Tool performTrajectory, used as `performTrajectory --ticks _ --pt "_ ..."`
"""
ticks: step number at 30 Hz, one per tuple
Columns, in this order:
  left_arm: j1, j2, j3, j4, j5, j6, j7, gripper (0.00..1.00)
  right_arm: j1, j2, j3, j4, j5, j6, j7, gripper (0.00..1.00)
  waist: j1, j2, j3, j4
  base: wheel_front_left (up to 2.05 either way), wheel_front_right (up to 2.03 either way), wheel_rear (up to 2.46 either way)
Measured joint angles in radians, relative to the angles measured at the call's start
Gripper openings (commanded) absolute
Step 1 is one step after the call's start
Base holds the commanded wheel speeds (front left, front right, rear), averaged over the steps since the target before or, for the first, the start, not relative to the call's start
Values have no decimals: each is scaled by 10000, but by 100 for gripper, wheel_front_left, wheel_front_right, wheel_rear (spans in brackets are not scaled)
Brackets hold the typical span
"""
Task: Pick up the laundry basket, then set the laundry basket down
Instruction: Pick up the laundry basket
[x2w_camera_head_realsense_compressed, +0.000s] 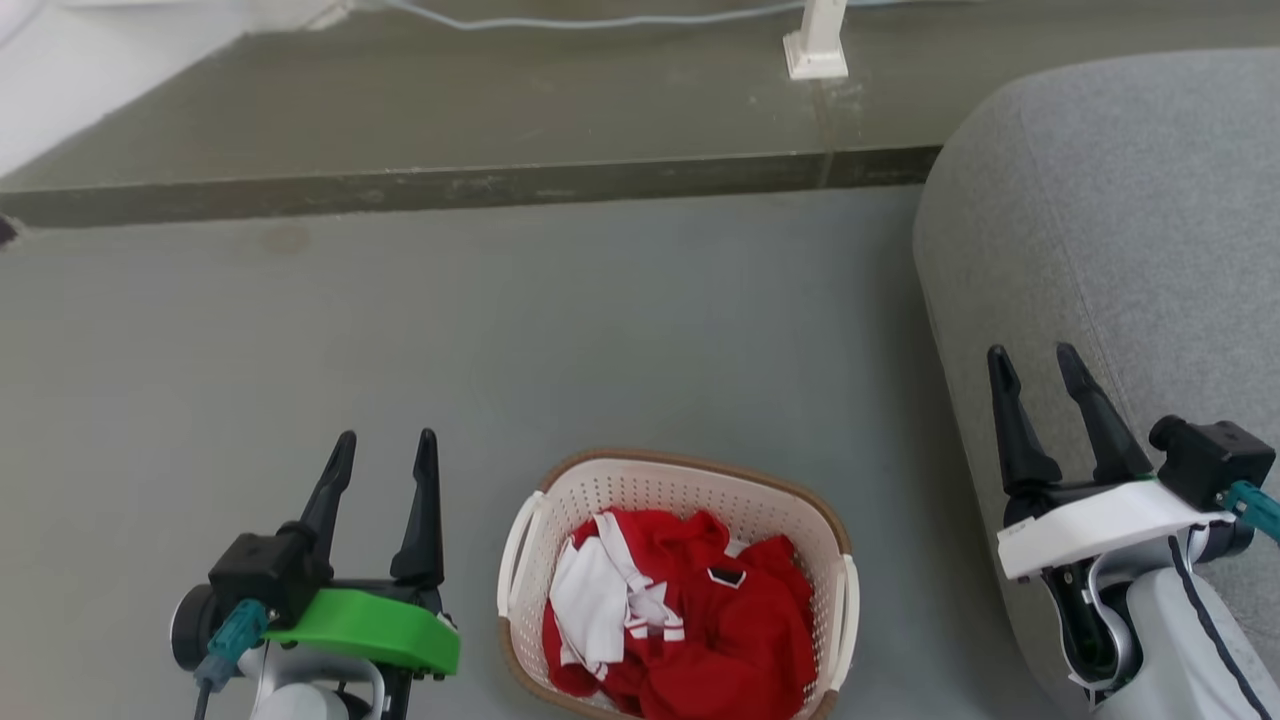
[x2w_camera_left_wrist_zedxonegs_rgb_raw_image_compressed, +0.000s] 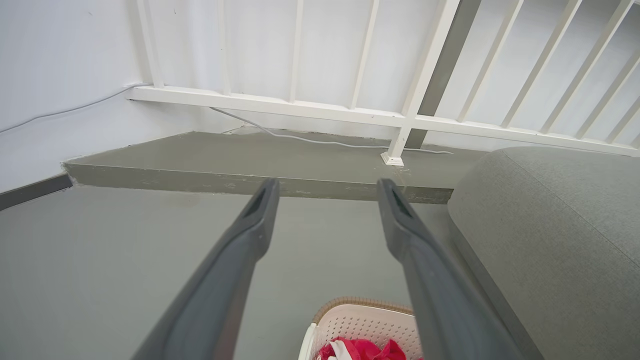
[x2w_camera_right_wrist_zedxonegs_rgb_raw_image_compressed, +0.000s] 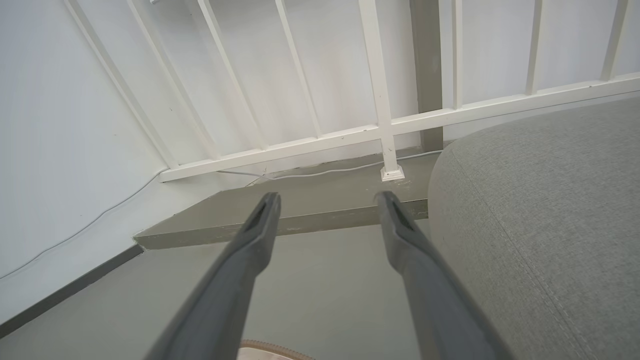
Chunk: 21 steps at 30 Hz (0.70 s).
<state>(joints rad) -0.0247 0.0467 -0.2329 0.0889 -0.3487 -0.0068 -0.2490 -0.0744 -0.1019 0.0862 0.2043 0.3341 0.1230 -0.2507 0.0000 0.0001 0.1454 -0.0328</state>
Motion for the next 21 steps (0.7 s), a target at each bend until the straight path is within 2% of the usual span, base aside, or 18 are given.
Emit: performTrajectory --ticks 12,21 --pt "-652 -4 -192 497 -10 0 0 100 -503 -109 314 -337 194 2 -10 100 0 0 1033 -237 0 0 0" --pt "-1536 -15 -355 1526 98 -8 -29 100 -1161 -313 640 -704 500 2 -12 100 0 0 2090 -406 0 0 0"
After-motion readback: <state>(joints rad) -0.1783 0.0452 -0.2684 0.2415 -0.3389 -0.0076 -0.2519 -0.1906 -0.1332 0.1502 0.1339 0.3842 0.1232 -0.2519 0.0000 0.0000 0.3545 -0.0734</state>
